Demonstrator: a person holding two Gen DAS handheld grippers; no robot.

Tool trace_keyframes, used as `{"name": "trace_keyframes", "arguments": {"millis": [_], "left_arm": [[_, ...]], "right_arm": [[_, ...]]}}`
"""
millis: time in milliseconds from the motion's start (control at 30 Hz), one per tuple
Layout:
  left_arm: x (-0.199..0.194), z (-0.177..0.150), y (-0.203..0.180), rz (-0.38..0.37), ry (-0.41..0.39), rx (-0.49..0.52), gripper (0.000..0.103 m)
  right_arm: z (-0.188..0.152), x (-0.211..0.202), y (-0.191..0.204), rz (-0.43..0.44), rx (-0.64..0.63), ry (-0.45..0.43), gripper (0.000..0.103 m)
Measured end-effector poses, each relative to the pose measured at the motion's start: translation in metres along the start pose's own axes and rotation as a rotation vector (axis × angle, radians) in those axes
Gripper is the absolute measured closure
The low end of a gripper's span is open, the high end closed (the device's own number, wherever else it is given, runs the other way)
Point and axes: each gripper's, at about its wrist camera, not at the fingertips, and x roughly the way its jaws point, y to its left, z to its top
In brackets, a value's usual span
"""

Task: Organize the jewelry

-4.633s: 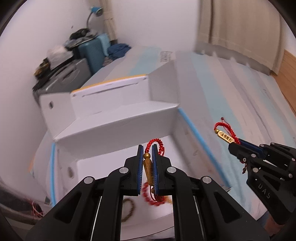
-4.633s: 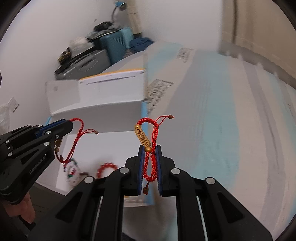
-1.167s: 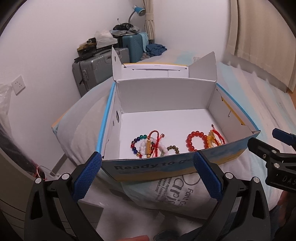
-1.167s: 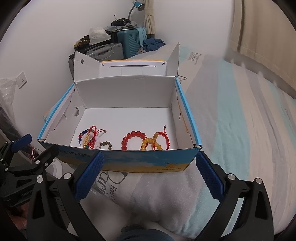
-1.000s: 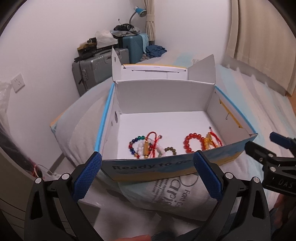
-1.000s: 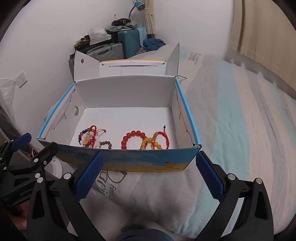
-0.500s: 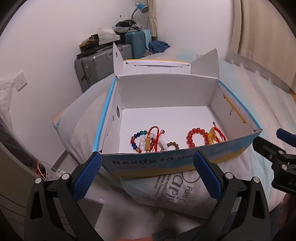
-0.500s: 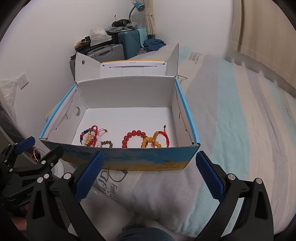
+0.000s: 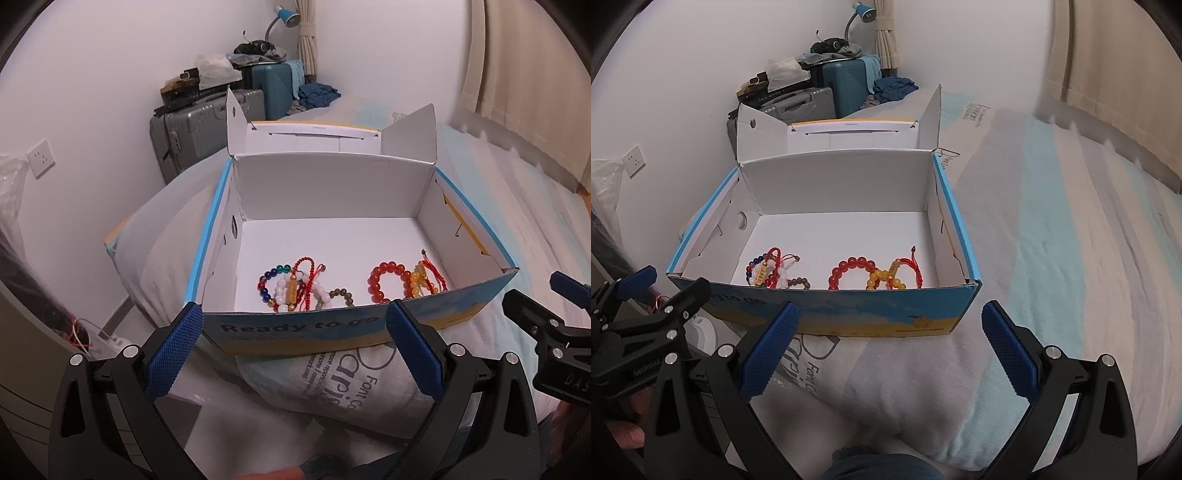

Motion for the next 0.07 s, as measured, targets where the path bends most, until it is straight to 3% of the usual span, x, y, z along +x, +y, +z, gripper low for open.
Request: {"name": "trace_keyframes", "arguments": {"millis": [67], "left_arm": [[0.0025, 0.0006, -0.0032, 0.011, 0.009, 0.016, 0.006]], "right_arm": [[-0.0006, -0.0002, -0.0008, 0.001, 0.004, 0.001, 0.008]]}}
